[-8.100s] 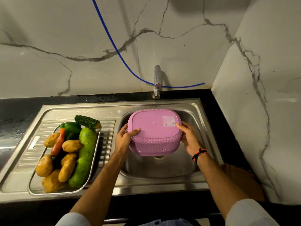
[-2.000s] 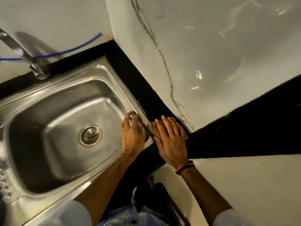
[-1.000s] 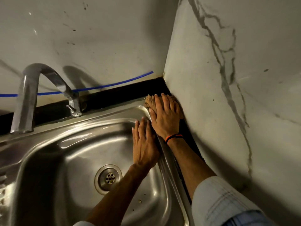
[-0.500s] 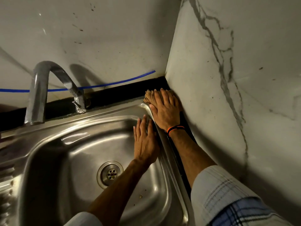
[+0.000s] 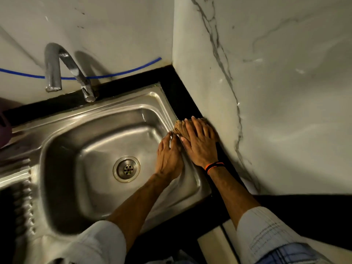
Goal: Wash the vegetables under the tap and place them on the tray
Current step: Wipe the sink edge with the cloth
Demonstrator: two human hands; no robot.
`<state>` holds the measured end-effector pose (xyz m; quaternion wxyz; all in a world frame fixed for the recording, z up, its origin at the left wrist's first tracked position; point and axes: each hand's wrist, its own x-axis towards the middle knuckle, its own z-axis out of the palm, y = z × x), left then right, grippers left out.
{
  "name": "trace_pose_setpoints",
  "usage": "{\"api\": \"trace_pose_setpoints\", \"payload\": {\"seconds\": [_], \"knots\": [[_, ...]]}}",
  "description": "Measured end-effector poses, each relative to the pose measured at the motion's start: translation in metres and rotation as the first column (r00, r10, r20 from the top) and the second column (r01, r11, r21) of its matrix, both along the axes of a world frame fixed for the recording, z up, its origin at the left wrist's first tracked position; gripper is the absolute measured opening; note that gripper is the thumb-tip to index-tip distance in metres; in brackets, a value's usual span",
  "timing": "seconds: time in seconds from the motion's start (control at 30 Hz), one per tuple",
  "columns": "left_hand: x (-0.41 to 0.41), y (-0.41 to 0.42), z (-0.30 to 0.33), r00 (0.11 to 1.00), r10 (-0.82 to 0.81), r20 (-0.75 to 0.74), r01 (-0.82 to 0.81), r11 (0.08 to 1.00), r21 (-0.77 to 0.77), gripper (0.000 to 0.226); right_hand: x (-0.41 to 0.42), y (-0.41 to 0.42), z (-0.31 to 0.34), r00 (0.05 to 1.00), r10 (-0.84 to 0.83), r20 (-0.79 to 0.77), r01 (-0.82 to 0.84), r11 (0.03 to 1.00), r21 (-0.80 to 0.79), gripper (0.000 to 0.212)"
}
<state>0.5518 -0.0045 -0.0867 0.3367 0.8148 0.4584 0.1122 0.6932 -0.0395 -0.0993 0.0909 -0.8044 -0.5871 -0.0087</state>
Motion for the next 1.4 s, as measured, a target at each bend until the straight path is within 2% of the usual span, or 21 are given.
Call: {"api": "trace_pose_setpoints", "payload": {"seconds": [0.3,0.5,0.67,0.8,1.03,1.2,1.4], "knots": [[-0.018,-0.074,0.005,0.992,-0.096,-0.082,0.099,0.994,0.038,0.057,-0.019,-0.112,0.000,0.999,-0.040,-0.008,0.040,0.999,0.023,0.061],[-0.037,-0.103,0.003,0.986,-0.108,-0.128,0.108,0.994,-0.002,0.057,-0.025,-0.170,0.001,0.998,-0.064,0.009,0.064,0.998,0.030,0.062],[-0.066,-0.115,0.001,0.975,-0.168,-0.148,0.173,0.985,0.018,0.053,-0.034,-0.196,0.001,0.997,-0.077,0.027,0.076,0.996,0.038,0.060],[-0.098,-0.119,0.004,0.976,-0.154,-0.156,0.162,0.986,0.037,0.045,-0.059,-0.199,0.004,0.989,-0.150,0.018,0.149,0.988,0.051,0.056],[-0.184,-0.123,0.007,0.975,-0.090,-0.205,0.112,0.988,0.102,0.039,-0.149,-0.196,0.002,0.986,-0.164,0.022,0.162,0.985,0.061,0.053],[-0.267,-0.126,-0.001,0.978,-0.030,-0.205,0.064,0.984,0.164,0.038,-0.236,-0.188,0.003,0.993,-0.114,0.025,0.112,0.991,0.078,0.052],[-0.362,-0.135,-0.003,0.982,0.075,-0.174,-0.031,0.969,0.244,0.052,-0.344,-0.180,0.004,0.998,-0.054,0.022,0.053,0.997,0.056,0.055]]}}
